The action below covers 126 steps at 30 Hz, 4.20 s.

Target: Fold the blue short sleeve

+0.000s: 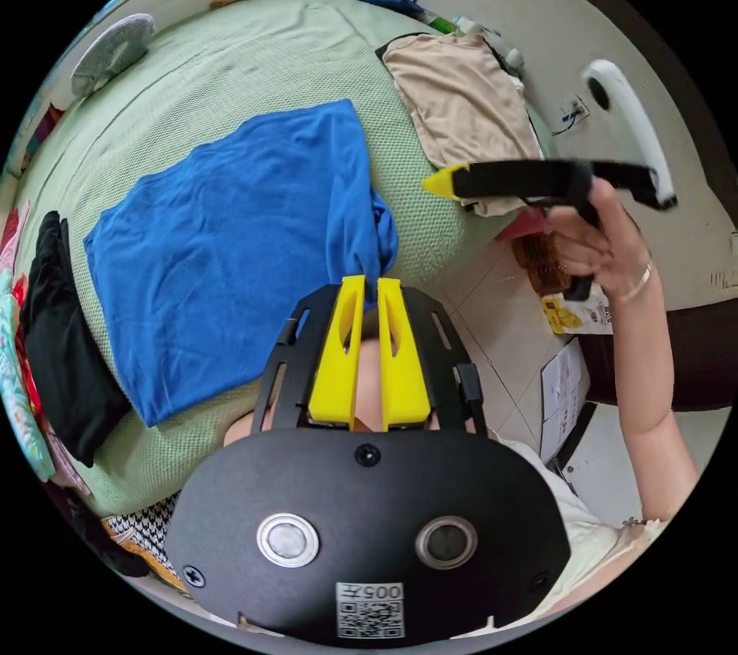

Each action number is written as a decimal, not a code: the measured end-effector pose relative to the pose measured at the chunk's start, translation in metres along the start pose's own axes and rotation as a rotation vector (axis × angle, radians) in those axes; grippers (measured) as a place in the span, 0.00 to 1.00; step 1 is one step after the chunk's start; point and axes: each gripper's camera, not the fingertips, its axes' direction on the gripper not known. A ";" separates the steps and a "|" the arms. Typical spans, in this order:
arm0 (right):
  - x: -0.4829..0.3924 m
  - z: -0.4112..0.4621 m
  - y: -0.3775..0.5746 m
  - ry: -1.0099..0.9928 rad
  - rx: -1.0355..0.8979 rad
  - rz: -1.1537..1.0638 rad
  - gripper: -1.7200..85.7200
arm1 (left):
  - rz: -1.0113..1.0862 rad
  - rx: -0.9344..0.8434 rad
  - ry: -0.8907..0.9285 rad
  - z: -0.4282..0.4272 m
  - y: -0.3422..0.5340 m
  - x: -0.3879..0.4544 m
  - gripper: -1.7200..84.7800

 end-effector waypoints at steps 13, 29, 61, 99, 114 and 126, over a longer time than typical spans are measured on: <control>-0.008 0.082 -0.134 -0.027 -0.074 0.175 0.12 | 0.008 0.055 0.066 -0.029 0.041 -0.067 0.08; -0.341 0.190 -0.153 0.401 -0.023 -0.308 0.05 | -0.171 0.161 -0.026 -0.133 0.166 -0.181 0.07; -0.250 0.393 -0.140 0.406 -0.021 -0.259 0.15 | -0.571 0.015 -0.104 -0.099 0.246 -0.328 0.19; -0.504 0.334 0.054 0.237 0.162 -0.536 0.11 | -0.596 0.244 -0.317 -0.295 0.379 -0.418 0.11; -0.431 0.460 0.206 0.429 0.146 -0.759 0.08 | -0.529 0.141 -0.265 -0.264 0.375 -0.435 0.11; -0.351 0.416 0.164 0.175 -0.036 -0.501 0.04 | -0.679 0.222 -0.066 -0.230 0.403 -0.433 0.12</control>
